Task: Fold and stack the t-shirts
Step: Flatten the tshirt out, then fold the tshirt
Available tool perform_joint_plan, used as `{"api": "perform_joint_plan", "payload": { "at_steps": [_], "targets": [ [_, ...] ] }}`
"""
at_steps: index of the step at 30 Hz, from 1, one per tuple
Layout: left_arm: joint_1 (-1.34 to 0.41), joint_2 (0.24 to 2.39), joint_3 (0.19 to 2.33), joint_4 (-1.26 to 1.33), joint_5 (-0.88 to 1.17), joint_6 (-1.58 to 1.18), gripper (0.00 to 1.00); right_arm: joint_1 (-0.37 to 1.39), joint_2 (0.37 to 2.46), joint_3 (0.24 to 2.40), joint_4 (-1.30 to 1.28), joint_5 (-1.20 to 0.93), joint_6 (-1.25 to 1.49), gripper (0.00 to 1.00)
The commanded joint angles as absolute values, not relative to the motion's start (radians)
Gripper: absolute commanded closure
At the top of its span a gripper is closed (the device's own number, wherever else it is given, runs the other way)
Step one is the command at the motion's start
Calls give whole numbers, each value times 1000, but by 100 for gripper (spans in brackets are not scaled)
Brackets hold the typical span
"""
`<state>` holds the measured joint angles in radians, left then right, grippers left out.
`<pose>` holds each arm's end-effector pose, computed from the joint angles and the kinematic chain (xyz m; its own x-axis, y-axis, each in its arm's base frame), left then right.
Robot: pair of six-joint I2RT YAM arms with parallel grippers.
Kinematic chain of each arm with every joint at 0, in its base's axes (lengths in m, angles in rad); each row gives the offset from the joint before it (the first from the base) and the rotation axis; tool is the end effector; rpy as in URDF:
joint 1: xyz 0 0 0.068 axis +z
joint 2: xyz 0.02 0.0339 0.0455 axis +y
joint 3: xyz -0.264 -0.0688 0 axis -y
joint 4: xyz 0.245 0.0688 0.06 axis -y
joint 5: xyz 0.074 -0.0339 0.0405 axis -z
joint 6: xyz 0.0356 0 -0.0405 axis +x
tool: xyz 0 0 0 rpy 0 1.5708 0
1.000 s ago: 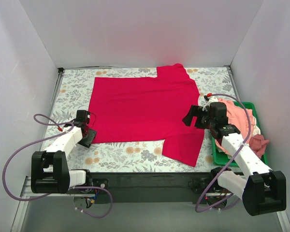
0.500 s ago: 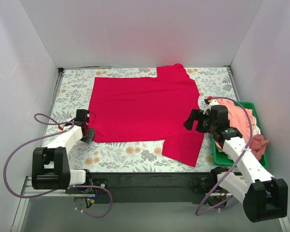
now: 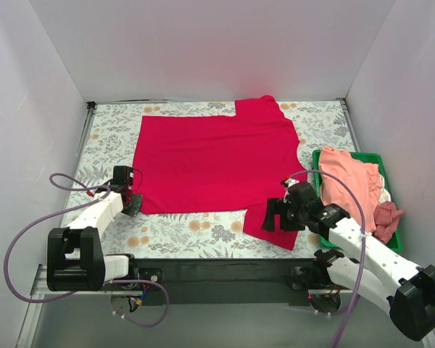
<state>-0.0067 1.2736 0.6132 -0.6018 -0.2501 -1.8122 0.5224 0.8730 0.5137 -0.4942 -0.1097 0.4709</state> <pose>0.2060 0.0074 0.1597 0.2945 -0.9428 -0.1564 -0.9087 -0.2255 -0.3513 0.1477 0.0896 0.2034 -0.8353 0.0394 -0.5484 -0.2013 0.9062 0.3718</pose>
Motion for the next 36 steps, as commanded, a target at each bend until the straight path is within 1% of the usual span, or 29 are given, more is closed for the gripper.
{"api": "perform_joint_plan", "payload": {
  "at_steps": [1, 3, 4, 8, 11, 13, 16, 19, 25, 27, 30, 33, 34, 36],
  "targets": [
    [-2, 1210, 588, -621, -278, -1841, 100, 612, 888, 466, -607, -3, 632, 12],
    [-2, 1195, 583, -620, -279, -1845, 100, 632, 894, 430, -618, 35, 666, 15],
    [-2, 1192, 584, -620, -282, -1844, 100, 635, 899, 422, -621, 40, 666, 19],
    [-2, 1187, 584, -624, -285, -1844, 100, 635, 922, 414, -617, 81, 644, 23],
    [-2, 1189, 584, -635, -298, -1853, 100, 635, 953, 426, -617, 81, 637, 28],
    [-2, 1189, 584, -646, -307, -1862, 100, 637, 969, 425, -615, 81, 637, 35],
    [-2, 1187, 592, -669, -322, -1873, 100, 641, 994, 431, -617, 78, 643, 40],
    [-2, 1175, 594, -681, -340, -1888, 100, 663, 1025, 437, -617, 97, 656, 42],
    [-2, 1154, 591, -692, -348, -1902, 100, 747, 1110, 448, -624, 153, 736, 42],
    [-2, 1151, 591, -690, -344, -1904, 100, 776, 1132, 443, -623, 172, 776, 43],
    [-2, 1144, 591, -693, -348, -1905, 100, 819, 1172, 442, -623, 195, 827, 48],
    [-2, 1143, 588, -701, -353, -1913, 100, 860, 1207, 442, -623, 210, 860, 62],
    [-2, 1144, 586, -706, -354, -1919, 100, 870, 1212, 440, -623, 213, 879, 72],
    [-2, 1143, 586, -721, -365, -1927, 100, 888, 1209, 436, -623, 213, 899, 86]
  ]
}}
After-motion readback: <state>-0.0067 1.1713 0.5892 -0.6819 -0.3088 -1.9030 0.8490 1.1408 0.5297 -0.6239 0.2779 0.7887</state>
